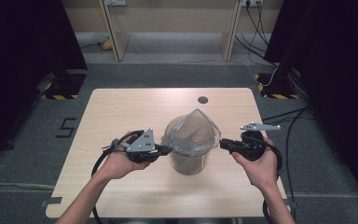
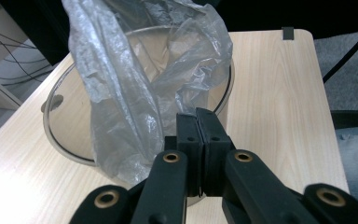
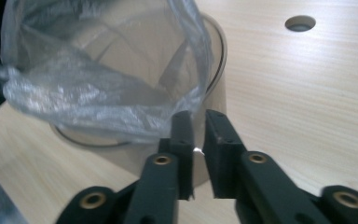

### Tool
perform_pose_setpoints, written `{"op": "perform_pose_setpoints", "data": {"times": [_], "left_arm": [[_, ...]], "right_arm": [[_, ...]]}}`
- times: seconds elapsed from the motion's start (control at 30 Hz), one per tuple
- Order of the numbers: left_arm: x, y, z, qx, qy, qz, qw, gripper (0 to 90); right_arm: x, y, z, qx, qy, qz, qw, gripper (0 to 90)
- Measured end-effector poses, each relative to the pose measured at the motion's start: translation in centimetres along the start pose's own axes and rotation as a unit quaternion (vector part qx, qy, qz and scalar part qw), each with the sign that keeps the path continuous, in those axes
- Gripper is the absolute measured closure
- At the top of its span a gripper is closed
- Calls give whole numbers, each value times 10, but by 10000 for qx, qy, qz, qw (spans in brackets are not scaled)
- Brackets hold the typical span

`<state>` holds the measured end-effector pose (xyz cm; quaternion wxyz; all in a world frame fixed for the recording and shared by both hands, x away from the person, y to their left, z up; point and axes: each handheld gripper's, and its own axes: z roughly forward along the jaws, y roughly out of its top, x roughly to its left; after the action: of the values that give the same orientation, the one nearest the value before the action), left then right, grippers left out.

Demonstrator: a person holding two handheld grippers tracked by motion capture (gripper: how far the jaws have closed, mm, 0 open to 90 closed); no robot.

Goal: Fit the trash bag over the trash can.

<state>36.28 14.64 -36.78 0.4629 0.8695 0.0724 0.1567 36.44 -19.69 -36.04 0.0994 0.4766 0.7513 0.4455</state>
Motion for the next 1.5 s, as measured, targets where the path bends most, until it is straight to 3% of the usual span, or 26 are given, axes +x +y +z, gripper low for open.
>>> {"op": "perform_pose_setpoints", "data": {"times": [0.13, 0.23, 0.33, 0.47, 0.73, 1.0, 1.07, 1.2, 1.33, 1.4, 1.5], "left_arm": [[-1, 1, 1, 34, -43, 38, 10000, 880], [-2, -1, 2, 50, -68, 33, 10000, 879], [-3, -3, 2, 54, -122, 49, 9999, 879], [-6, -5, 3, 104, -220, 84, 9997, 880], [-13, -12, 4, 304, -415, 183, 9985, 884], [-5, -22, 12, 495, -347, 17, 9982, 879], [-6, -22, 11, 521, -286, -8, 9982, 842], [-12, -18, -2, 158, -208, -130, 9996, 693], [-16, -13, -20, -328, -103, -330, 9989, 620], [-15, -13, -29, -598, -4, -521, 9969, 609], [-8, -15, -38, -975, 404, -1047, 9889, 591]], "right_arm": [[3, 7, -5, -369, -6, 58, 9993, 616], [3, 11, -1, -358, -9, 83, 9993, 580], [0, 10, 10, -144, -9, 208, 9997, 637], [-3, 4, 12, -61, 184, 295, 9994, 893], [-1, -6, 8, 332, 78, 79, 9994, 900], [-7, -11, 19, 389, -183, 33, 9991, 900], [-7, -10, 21, 393, -231, -2, 9990, 898], [-5, -10, 18, 300, -263, -62, 9992, 896], [-3, -10, 17, 314, -325, -121, 9989, 896], [-3, -11, 17, 329, -333, -131, 9988, 897], [-3, -11, 17, 307, -350, -112, 9989, 897]]}}
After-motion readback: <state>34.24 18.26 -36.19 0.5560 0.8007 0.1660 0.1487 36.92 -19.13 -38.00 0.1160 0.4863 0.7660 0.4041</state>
